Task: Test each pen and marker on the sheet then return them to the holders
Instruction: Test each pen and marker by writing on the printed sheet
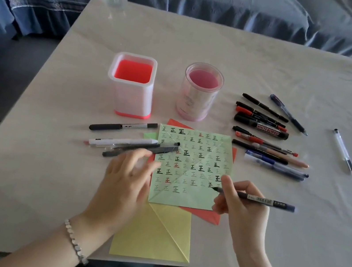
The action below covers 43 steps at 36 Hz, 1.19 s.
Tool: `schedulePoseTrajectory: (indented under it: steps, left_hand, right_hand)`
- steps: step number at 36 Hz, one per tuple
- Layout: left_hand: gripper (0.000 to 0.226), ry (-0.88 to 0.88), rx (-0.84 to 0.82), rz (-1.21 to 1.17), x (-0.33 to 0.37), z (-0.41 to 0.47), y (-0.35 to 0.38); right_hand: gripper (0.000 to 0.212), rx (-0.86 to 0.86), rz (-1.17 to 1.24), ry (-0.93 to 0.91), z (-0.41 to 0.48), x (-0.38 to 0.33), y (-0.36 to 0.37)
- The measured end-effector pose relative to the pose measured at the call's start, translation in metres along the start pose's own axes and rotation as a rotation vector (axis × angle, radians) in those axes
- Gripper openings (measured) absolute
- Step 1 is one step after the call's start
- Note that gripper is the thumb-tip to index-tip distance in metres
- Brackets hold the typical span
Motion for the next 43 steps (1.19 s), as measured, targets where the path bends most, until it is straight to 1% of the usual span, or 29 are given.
schedulePoseTrajectory:
  steps: [3, 5, 7, 9, 11, 15, 19, 26, 33, 37, 43]
  left_hand:
    - [0.034, 0.141, -0.197, -0.062, 0.011, -0.007, 0.008]
    - [0.034, 0.203, -0.336, -0.018, 0.013, -0.013, 0.015]
    - [0.036, 0.211, -0.431, 0.039, 0.014, -0.016, 0.020]
    - [0.039, 0.200, -0.465, 0.060, 0.014, -0.016, 0.021]
    - [0.038, 0.183, -0.472, 0.040, 0.014, -0.016, 0.021]
    - [0.038, 0.149, -0.460, -0.047, 0.012, -0.016, 0.023]
    - [0.036, 0.153, -0.443, -0.048, 0.012, -0.016, 0.023]
    - [0.034, 0.160, -0.414, -0.066, 0.010, -0.016, 0.026]
    - [0.034, 0.159, -0.419, -0.064, 0.010, -0.016, 0.026]
    - [0.034, 0.155, -0.415, -0.059, 0.010, -0.016, 0.026]
    - [0.034, 0.155, -0.415, -0.059, 0.010, -0.016, 0.026]
  right_hand:
    - [0.029, 0.052, -0.050, -0.026, 0.002, 0.002, 0.007]
    - [0.033, 0.073, -0.071, -0.051, 0.002, 0.005, 0.014]
    - [0.034, 0.086, -0.099, -0.064, 0.003, 0.007, 0.021]
    - [0.032, 0.085, -0.115, -0.052, 0.003, 0.010, 0.029]
    - [0.031, 0.101, -0.178, -0.070, 0.003, 0.016, 0.036]
    - [0.037, 0.168, -0.283, -0.146, 0.006, 0.029, 0.042]
    - [0.038, 0.201, -0.305, -0.216, 0.007, 0.030, 0.042]
    - [0.038, 0.196, -0.360, -0.241, 0.008, 0.036, 0.043]
    - [0.038, 0.200, -0.362, -0.266, 0.009, 0.038, 0.044]
    - [0.034, 0.210, -0.353, -0.305, 0.008, 0.036, 0.046]
    - [0.033, 0.204, -0.380, -0.358, 0.009, 0.037, 0.046]
Point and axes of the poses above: each hand's wrist, its own z-axis towards the middle knuckle, its own y-axis out of the palm, x = y × z, the point moved 1 cm from there along z, towards the middle knuckle, and after that the axes turned 10 degrees about -z, right-handed, at the moved point
